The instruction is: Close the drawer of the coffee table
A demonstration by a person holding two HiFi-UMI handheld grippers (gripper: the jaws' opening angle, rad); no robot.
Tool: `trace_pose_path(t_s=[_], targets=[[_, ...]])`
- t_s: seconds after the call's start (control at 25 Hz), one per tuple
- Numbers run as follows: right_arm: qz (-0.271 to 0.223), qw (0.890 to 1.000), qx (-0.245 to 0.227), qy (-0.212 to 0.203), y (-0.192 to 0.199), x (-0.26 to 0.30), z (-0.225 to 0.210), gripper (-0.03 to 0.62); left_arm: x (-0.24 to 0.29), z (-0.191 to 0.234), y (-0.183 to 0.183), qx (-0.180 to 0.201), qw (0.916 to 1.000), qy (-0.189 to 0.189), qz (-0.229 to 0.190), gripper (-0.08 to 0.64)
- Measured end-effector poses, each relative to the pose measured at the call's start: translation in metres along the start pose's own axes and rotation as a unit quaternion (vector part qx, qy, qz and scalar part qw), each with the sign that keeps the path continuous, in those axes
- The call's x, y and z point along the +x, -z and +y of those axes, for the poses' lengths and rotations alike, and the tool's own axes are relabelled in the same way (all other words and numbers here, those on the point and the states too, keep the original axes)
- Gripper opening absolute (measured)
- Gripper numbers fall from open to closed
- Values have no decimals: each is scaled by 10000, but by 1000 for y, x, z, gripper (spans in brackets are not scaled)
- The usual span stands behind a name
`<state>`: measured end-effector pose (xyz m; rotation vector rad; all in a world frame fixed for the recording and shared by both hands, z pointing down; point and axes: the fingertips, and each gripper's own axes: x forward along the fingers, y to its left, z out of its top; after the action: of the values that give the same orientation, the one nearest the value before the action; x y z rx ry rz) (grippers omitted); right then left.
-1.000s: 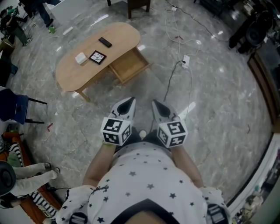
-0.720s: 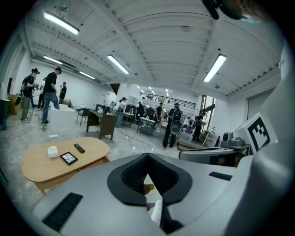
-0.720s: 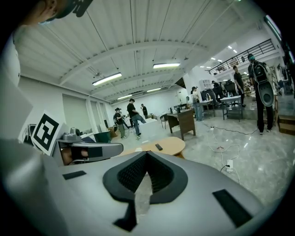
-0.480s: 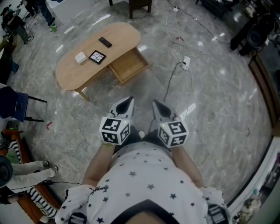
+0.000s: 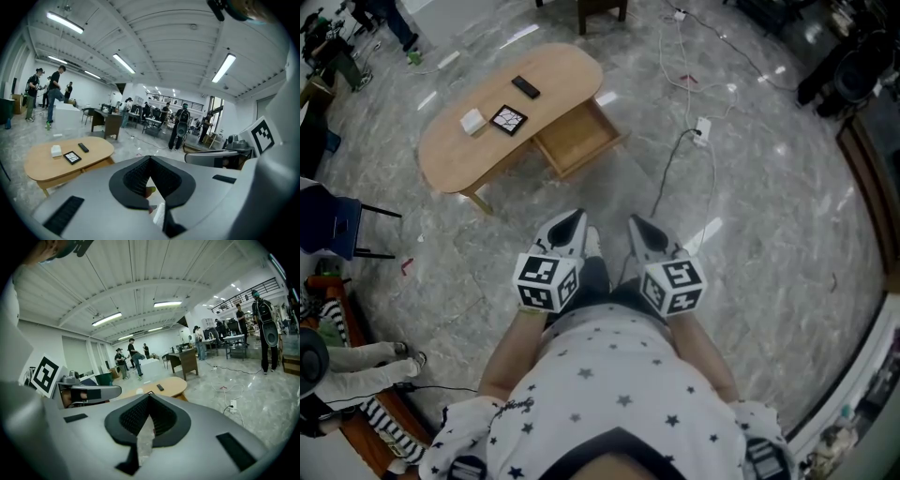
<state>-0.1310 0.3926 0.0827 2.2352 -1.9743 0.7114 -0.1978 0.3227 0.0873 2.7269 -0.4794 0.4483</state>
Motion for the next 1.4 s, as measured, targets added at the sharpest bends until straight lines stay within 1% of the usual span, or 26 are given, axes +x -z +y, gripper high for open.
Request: trace_pose_path(t_s=[0.16,0.28,0.64,1.0,1.12,1.4], targets=[[40,10000,-17,0,-2,10,-8,6,13,8,-4,-109,9999,-21,-1,8],[40,10000,8,20,-6,20,-18,6,26,16,-8,-88,9999,-50,-12,8],[44,9999,-52,75,-35,59,-59,8,77,36,-28,-190,9998,-77,-10,8],[196,9998,-73,34,-61,112,-90,8,125,69,-51,-260,9994,-210,87,8],[254,9996,-95,9,-70,130,-99,8,141,80,-57,-335,9991,-250,119,8],[384,9989,-247,-131,-92,173,-115,8,176,110,-75,-430,9983,-378,112,8]])
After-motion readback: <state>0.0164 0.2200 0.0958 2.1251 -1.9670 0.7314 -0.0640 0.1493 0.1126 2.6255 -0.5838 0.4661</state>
